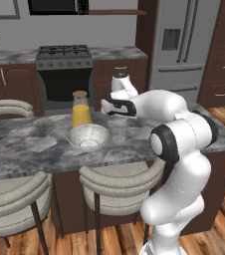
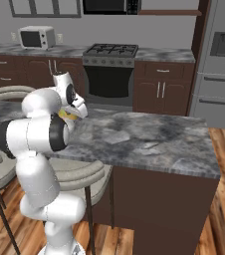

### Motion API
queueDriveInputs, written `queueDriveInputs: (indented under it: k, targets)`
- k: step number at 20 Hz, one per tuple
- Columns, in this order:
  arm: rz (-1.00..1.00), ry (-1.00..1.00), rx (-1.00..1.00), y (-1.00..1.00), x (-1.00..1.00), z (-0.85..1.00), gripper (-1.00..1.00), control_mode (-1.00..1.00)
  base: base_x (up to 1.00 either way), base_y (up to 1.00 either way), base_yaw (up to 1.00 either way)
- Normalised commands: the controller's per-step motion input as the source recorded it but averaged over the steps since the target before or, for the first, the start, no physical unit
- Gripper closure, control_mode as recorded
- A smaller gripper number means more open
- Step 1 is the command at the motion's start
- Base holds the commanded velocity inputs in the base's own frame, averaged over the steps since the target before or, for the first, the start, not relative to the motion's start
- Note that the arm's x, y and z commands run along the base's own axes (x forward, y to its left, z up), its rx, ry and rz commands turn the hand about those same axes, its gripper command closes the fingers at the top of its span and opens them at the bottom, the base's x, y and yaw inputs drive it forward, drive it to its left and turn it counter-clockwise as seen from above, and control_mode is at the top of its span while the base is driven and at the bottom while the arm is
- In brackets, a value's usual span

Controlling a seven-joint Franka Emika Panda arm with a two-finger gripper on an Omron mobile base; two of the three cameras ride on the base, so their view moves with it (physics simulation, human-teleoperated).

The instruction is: There are two ice cubes in the ice bowl. Place both ice cubes in the glass cup.

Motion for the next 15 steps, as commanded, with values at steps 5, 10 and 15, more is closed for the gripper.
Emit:
queueDriveInputs:
  k: [5, 10, 15]
  targets:
    - [0.11, -0.21, -0.06, -0.11, -1.00, 0.18, -1.00, -1.00, 0.00, 0.00, 0.00]
    - [0.11, -0.88, -0.26, 0.09, -0.96, 0.40, -1.00, -1.00, 0.00, 0.00, 0.00]
    - [-0.01, -0.04, 0.02, -0.05, -0.02, 0.03, -1.00, -1.00, 0.00, 0.00, 0.00]
